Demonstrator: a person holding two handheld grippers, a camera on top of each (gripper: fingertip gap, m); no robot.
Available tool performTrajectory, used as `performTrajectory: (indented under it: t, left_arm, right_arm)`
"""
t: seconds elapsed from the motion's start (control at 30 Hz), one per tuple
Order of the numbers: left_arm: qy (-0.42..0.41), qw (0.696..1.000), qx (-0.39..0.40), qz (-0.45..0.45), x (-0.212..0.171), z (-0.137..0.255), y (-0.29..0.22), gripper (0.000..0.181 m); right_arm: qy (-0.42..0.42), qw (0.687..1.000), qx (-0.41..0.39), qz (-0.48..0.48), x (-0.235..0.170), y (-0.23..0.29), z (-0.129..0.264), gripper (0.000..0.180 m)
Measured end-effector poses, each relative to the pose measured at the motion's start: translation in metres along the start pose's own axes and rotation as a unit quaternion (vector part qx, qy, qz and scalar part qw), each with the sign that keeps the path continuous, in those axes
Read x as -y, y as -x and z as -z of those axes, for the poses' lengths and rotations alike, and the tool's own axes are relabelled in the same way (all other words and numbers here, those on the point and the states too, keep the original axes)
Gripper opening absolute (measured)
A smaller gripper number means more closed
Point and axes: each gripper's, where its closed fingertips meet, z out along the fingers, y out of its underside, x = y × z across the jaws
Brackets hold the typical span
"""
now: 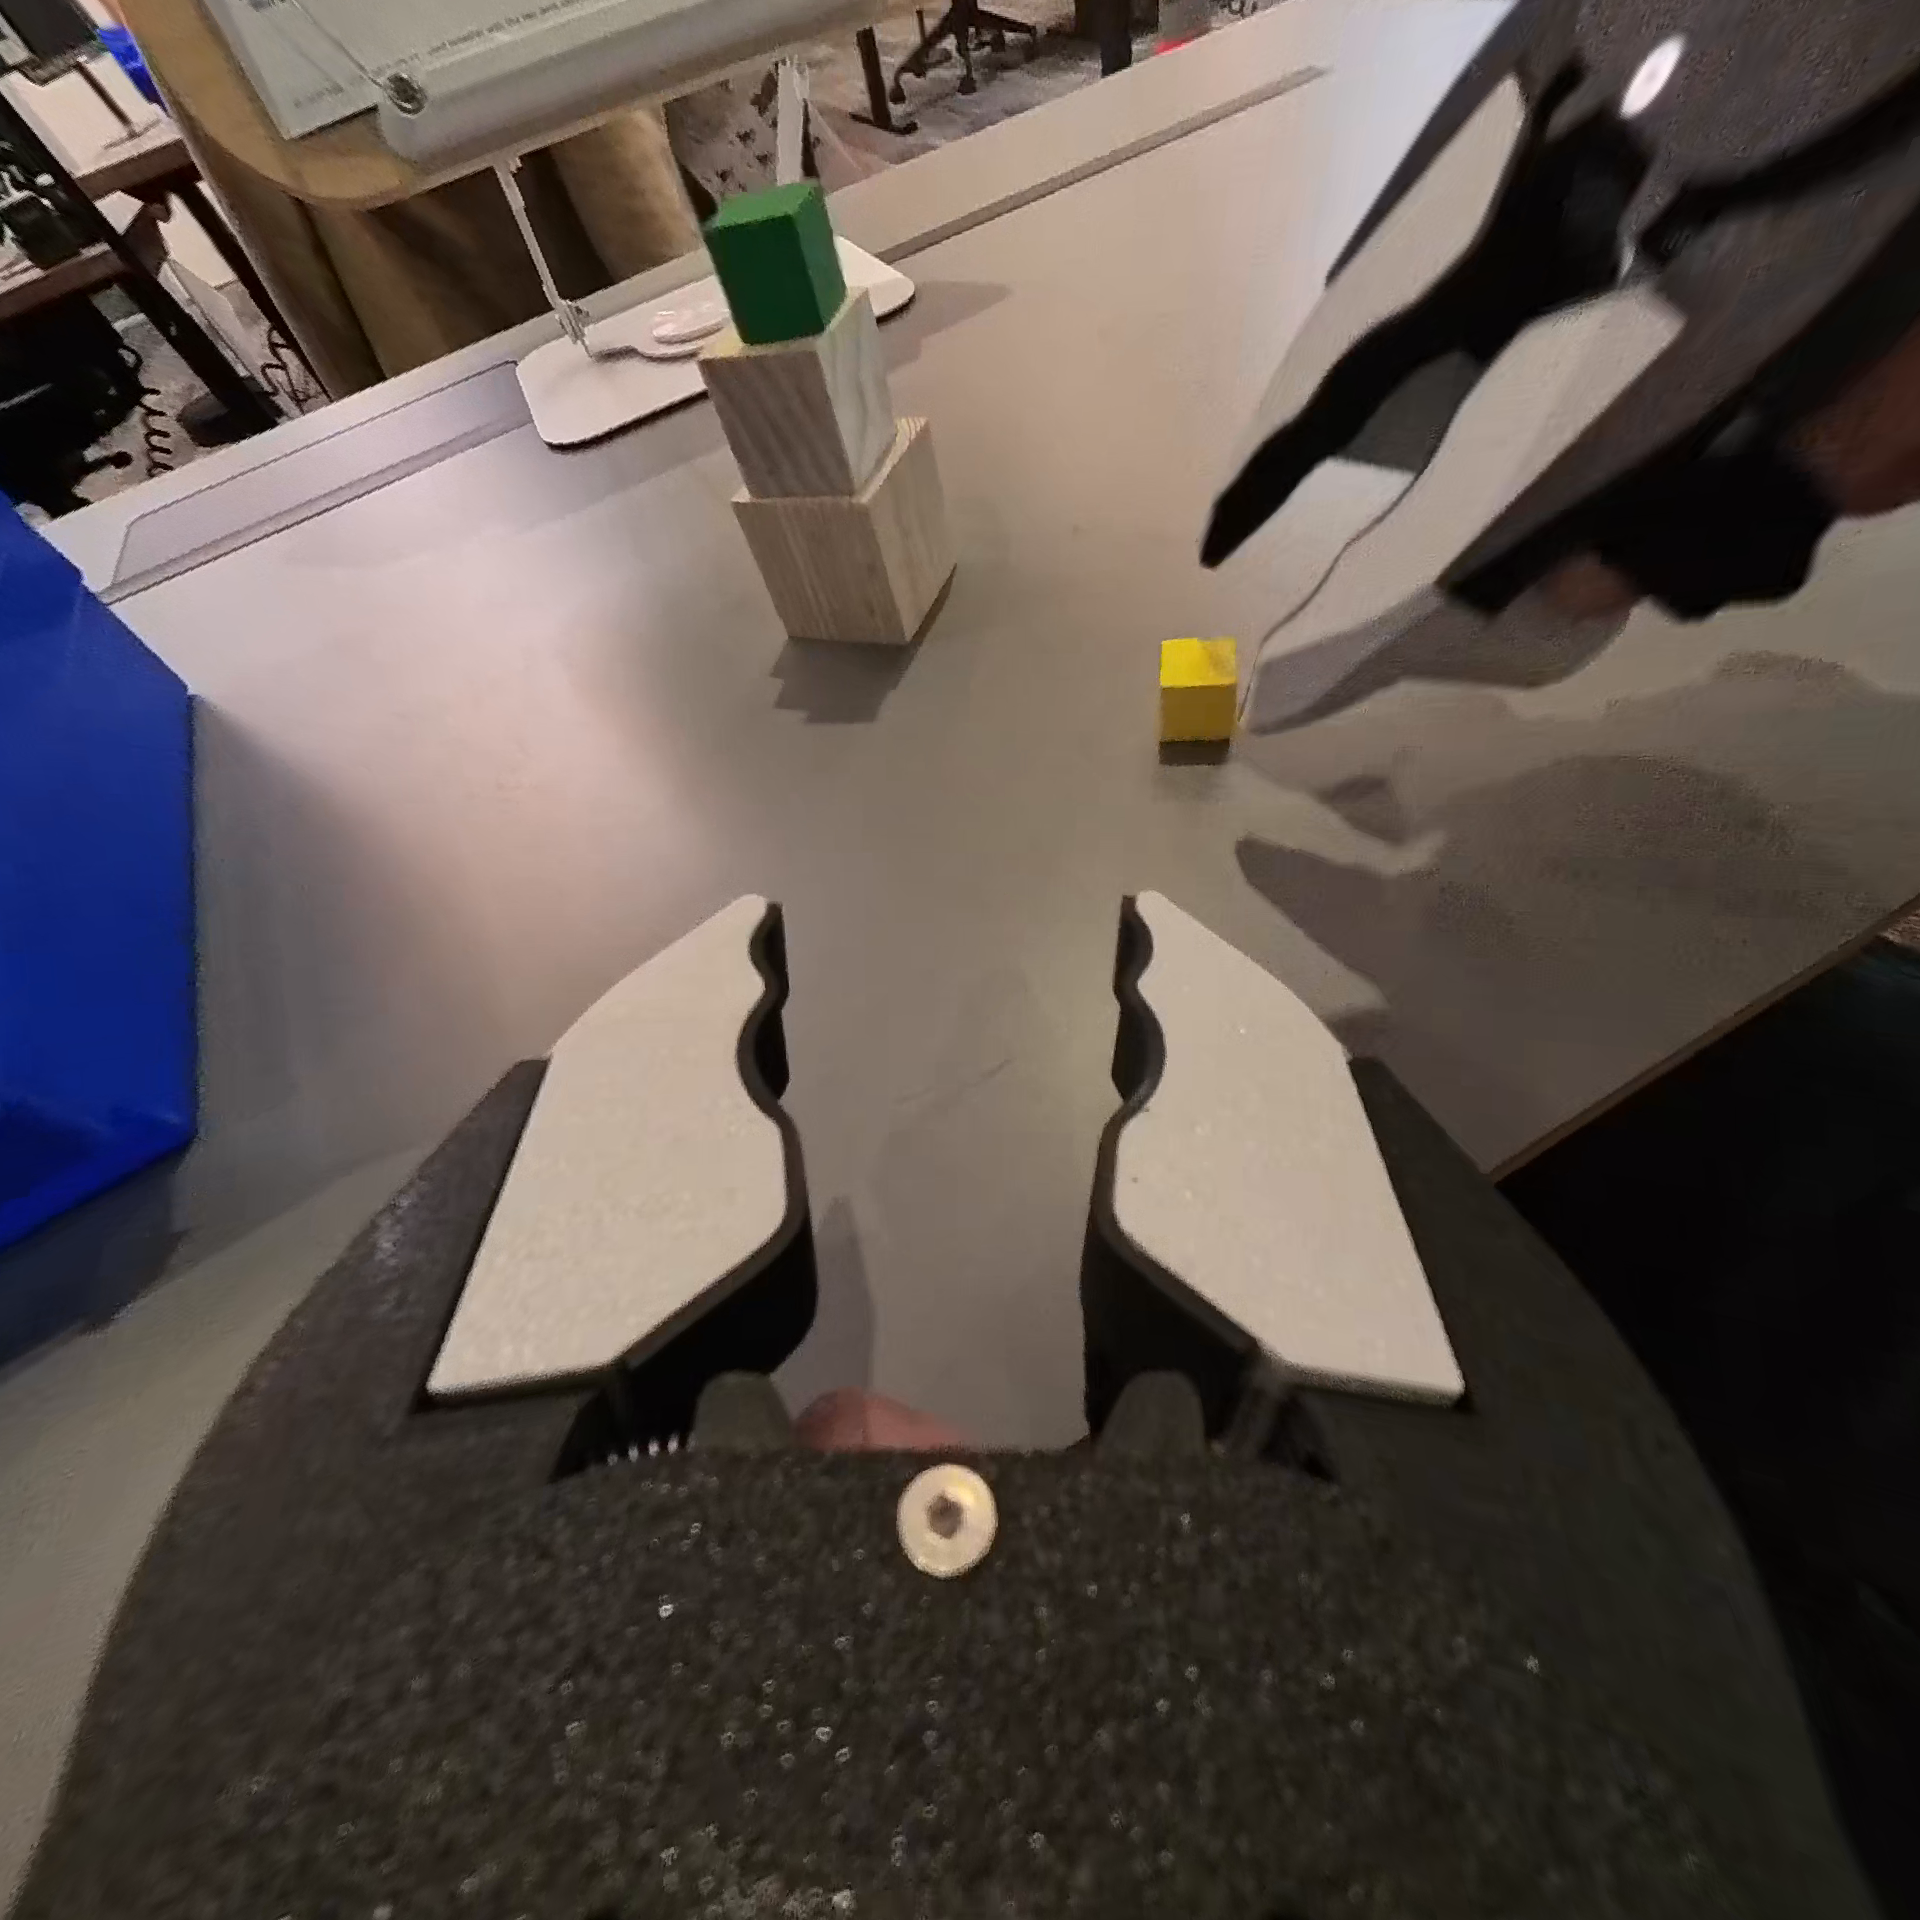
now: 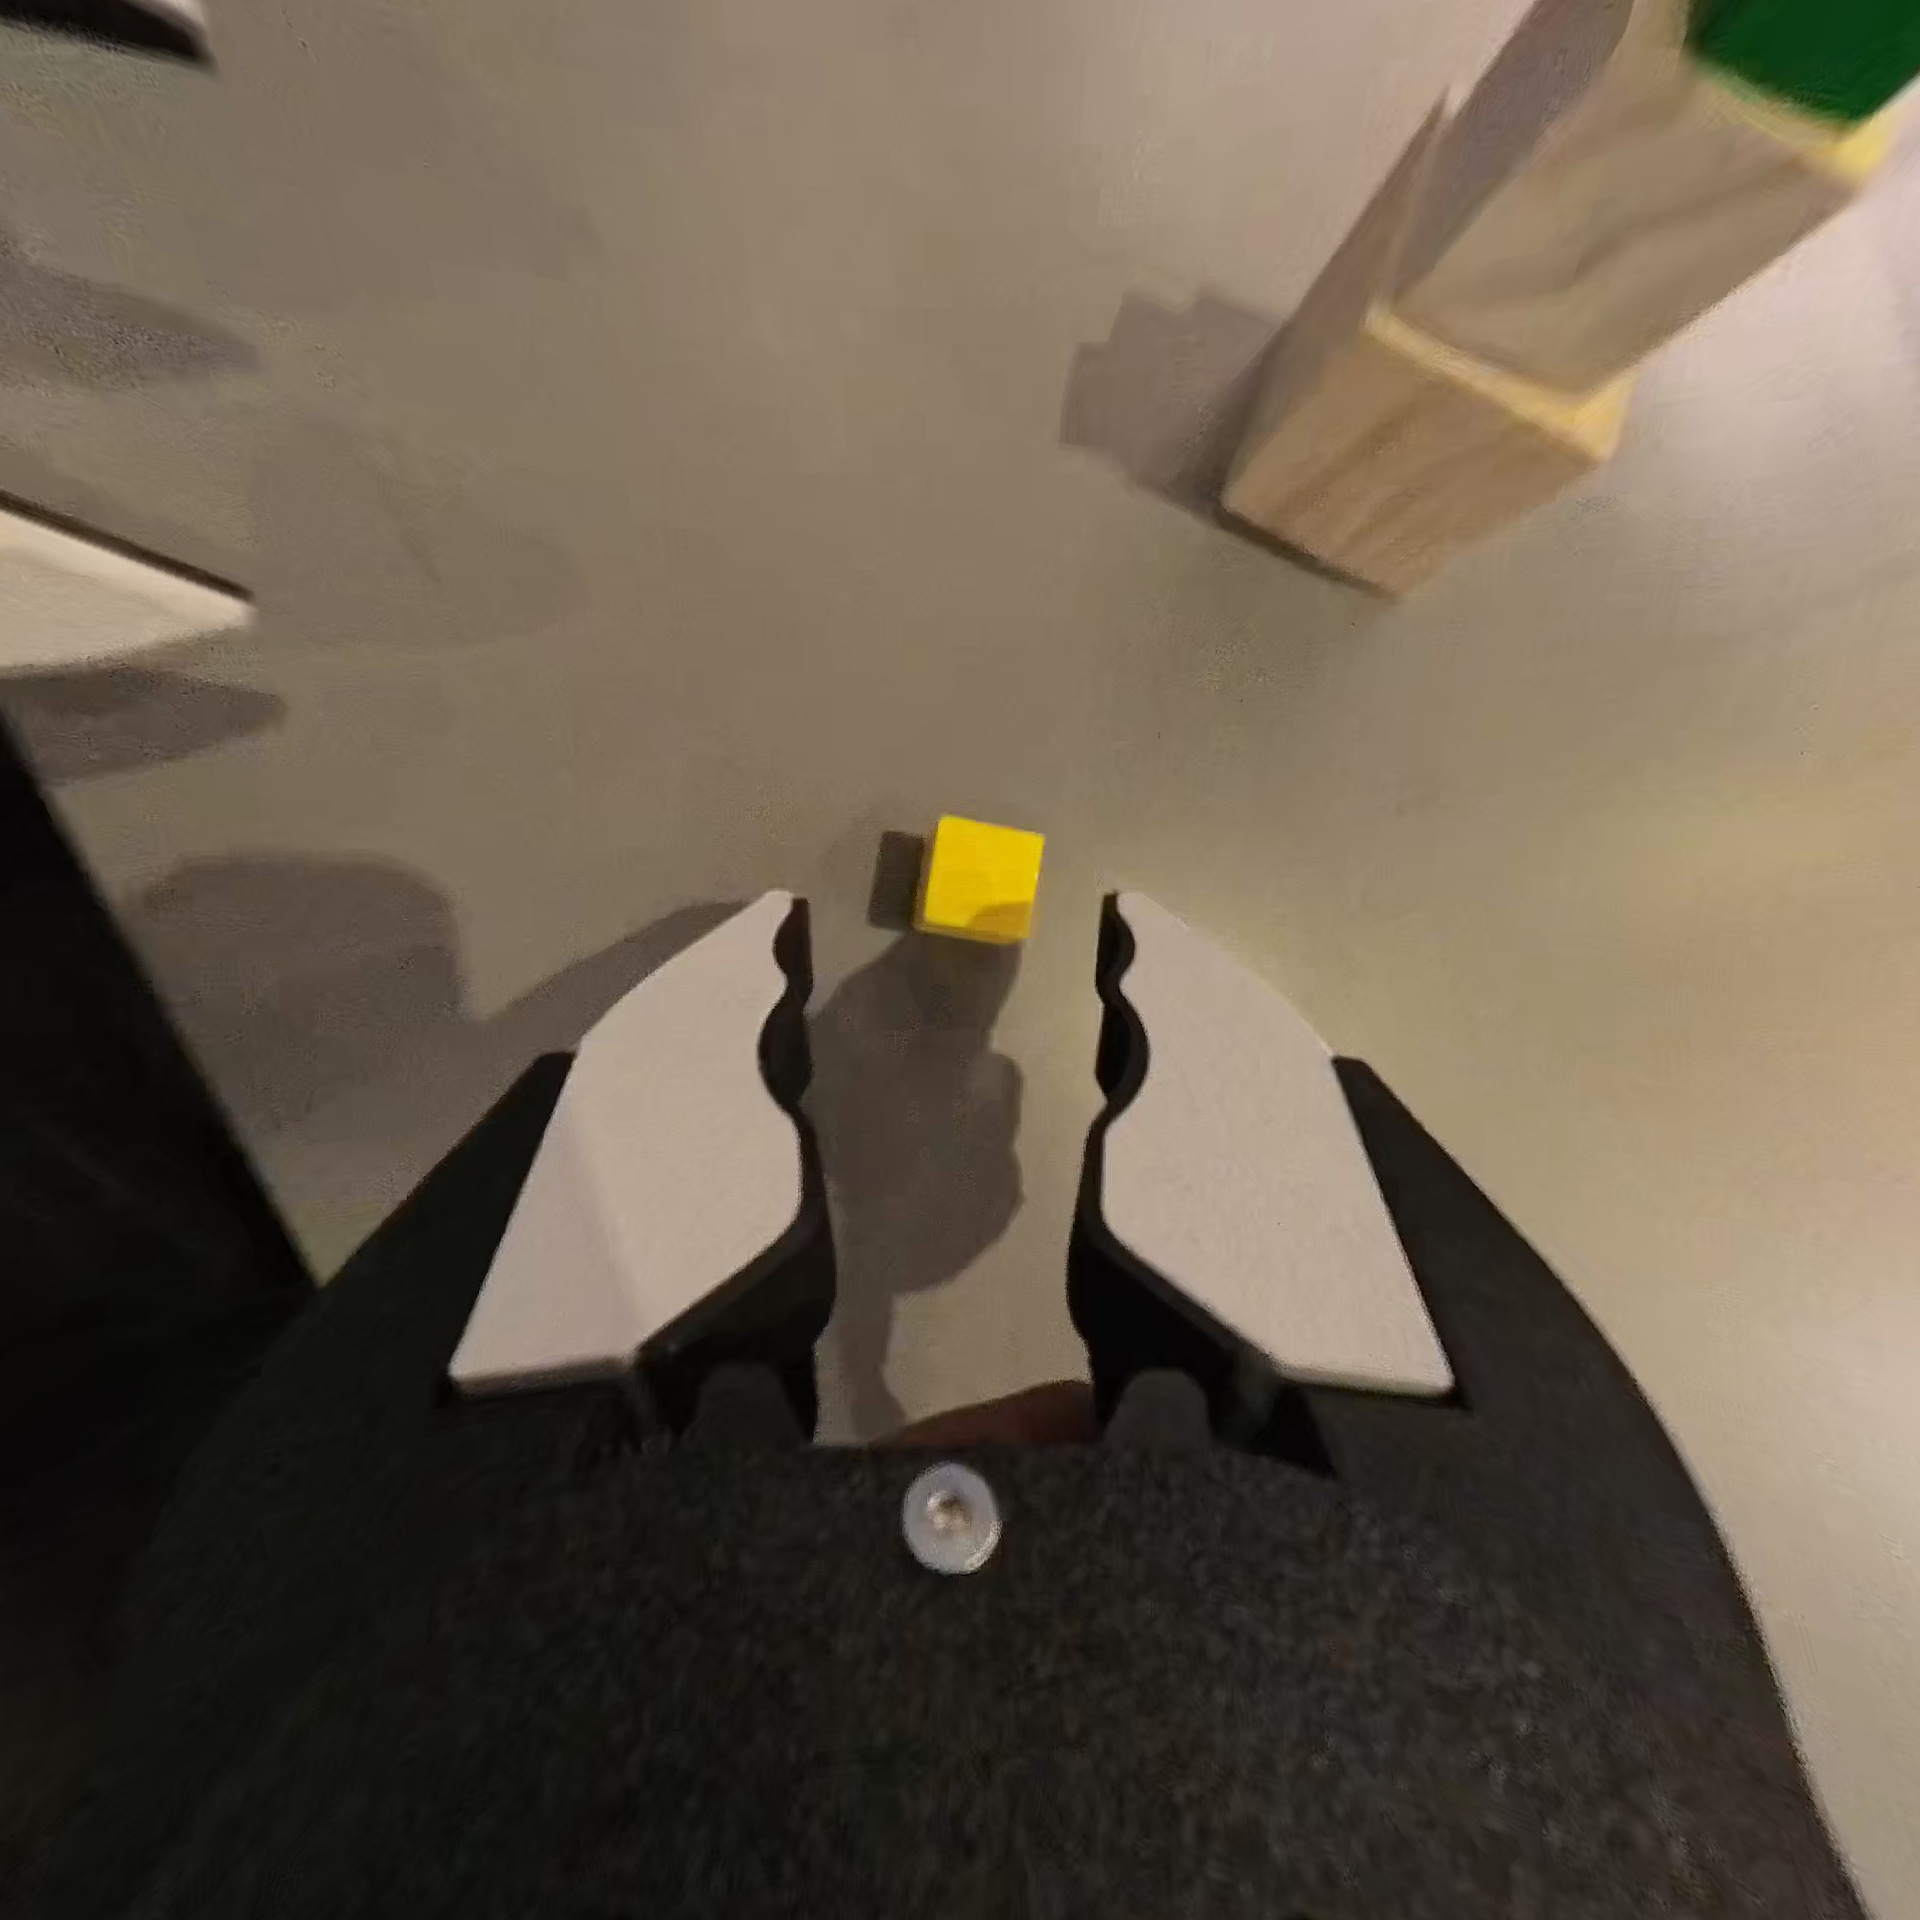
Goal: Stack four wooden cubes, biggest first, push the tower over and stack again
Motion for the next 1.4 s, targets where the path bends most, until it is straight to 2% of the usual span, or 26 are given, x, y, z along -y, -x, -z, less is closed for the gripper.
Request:
performTrajectory:
  t: [0.07,0.1,0.13,0.23,0.4,0.53,0.77,1.03,1.1,1.2,1.3,1.4]
  left_arm:
    - [0.005,1.0,-0.002,-0.006,-0.002,-0.001,-0.003,0.06]
    - [0.005,1.0,-0.001,-0.009,-0.003,-0.001,-0.004,0.06]
    - [0.005,1.0,0.0,-0.012,-0.003,-0.001,-0.004,0.06]
    - [0.0,1.0,0.006,-0.019,-0.001,0.0,-0.003,0.06]
    - [0.004,1.0,0.005,-0.015,-0.003,-0.002,-0.002,0.059]
    - [0.008,1.0,0.005,-0.019,-0.005,-0.002,-0.003,0.059]
    - [0.0,1.0,0.01,-0.021,-0.002,0.001,-0.001,0.059]
    - [-0.001,1.0,0.007,-0.024,-0.001,0.002,-0.002,0.059]
    - [0.001,1.0,0.005,-0.026,-0.002,0.002,-0.003,0.059]
    - [0.002,1.0,0.006,-0.026,-0.002,0.002,-0.002,0.059]
    - [-0.002,1.0,0.01,-0.021,-0.001,0.002,0.001,0.059]
    - [-0.015,1.0,0.022,-0.01,0.003,0.003,0.009,0.059]
  right_arm:
    - [0.001,1.0,0.016,-0.011,-0.007,0.005,-0.013,0.049]
    - [-0.005,1.0,0.024,-0.017,-0.006,0.007,-0.017,0.04]
    - [-0.017,0.999,0.022,-0.023,-0.003,0.003,-0.017,0.022]
    - [-0.064,0.998,0.003,-0.026,0.023,-0.017,-0.001,0.022]
    - [-0.176,0.982,-0.043,-0.056,0.106,-0.07,0.055,0.021]
    - [-0.161,0.985,-0.038,-0.057,0.143,-0.094,0.053,0.022]
    - [-0.043,0.998,-0.021,-0.038,0.136,-0.106,0.011,0.022]
    - [-0.015,0.999,0.008,-0.047,0.131,-0.105,0.007,0.023]
    - [-0.013,0.999,-0.006,-0.047,0.128,-0.108,0.009,0.036]
    - [-0.053,0.997,-0.018,-0.052,0.132,-0.107,0.026,0.039]
    - [-0.143,0.988,-0.034,-0.04,0.137,-0.089,0.056,0.038]
    - [-0.226,0.972,-0.054,-0.026,0.121,-0.057,0.075,0.038]
